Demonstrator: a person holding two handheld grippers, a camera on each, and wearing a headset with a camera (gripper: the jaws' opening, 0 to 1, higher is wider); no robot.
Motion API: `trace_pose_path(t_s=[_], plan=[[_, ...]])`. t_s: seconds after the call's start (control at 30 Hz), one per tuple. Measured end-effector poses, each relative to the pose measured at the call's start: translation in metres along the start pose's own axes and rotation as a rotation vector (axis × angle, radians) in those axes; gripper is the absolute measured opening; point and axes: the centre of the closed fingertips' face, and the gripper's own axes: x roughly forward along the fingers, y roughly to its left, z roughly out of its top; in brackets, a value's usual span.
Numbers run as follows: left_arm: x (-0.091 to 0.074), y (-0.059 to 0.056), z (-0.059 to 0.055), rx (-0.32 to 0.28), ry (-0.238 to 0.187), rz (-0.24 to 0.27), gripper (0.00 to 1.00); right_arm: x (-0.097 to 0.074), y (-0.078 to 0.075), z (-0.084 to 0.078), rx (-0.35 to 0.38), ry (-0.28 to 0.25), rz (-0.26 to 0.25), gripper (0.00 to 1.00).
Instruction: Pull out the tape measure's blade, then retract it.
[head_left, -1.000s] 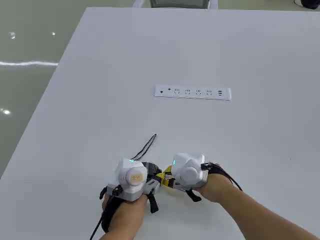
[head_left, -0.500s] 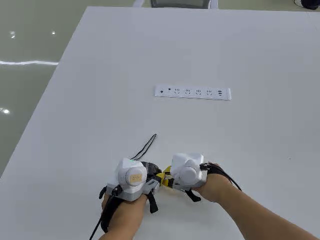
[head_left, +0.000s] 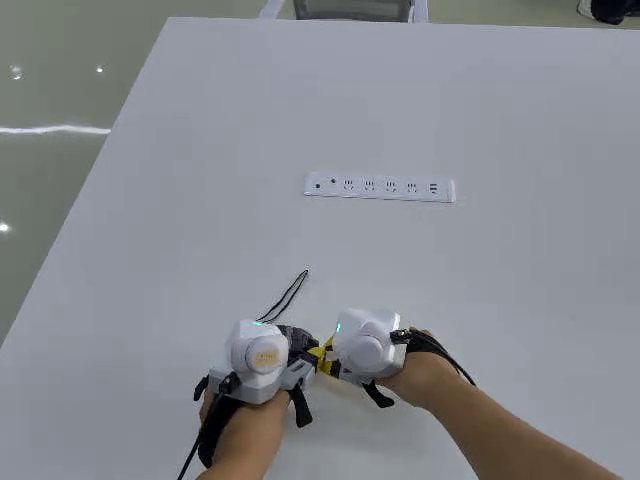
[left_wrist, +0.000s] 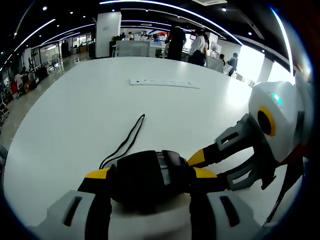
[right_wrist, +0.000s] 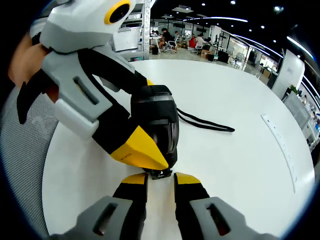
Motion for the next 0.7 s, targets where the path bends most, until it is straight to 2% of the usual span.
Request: trace_pose_path(t_s=[0.03, 0.1, 0.17, 0.33, 0.43, 0.57, 0.63, 0.7], plan=[[0.0, -0.001, 0.0, 0.008, 0.004, -0.004, 0.6, -0.001, -0.001, 0.002, 0.018, -0.022, -0.007, 0.33], [-0.001, -0.002, -0.001, 0.01, 0.0, -0.004, 0.6, -0.003, -0.003, 0.001, 0.022, -0.019, -0.019, 0.54], [-0.001, -0.002, -0.001, 0.012, -0.001, -0.001, 0.61, -0.007, -0.005, 0.002, 0.023, -0.026, -0.028, 0.61], [0.0, -0.001, -0.001, 0.023, 0.0, -0.001, 0.61, -0.015, -0.01, 0.002, 0.056, -0.036, -0.057, 0.84], [0.0, -0.002, 0.0, 0.052, -0.004, 0.003, 0.61, -0.021, -0.011, -0.004, 0.084, -0.025, -0.076, 0.93], [0.0, -0.003, 0.002, 0.096, 0.002, -0.014, 0.62, -0.028, -0.013, -0.009, 0.099, -0.022, -0.1, 0.96], [-0.002, -0.002, 0.006, 0.105, -0.01, -0.021, 0.62, -0.03, -0.013, -0.012, 0.112, -0.018, -0.106, 0.97], [-0.005, -0.003, 0.015, 0.083, -0.045, -0.036, 0.62, -0.033, -0.014, -0.014, 0.126, -0.014, -0.114, 0.96]])
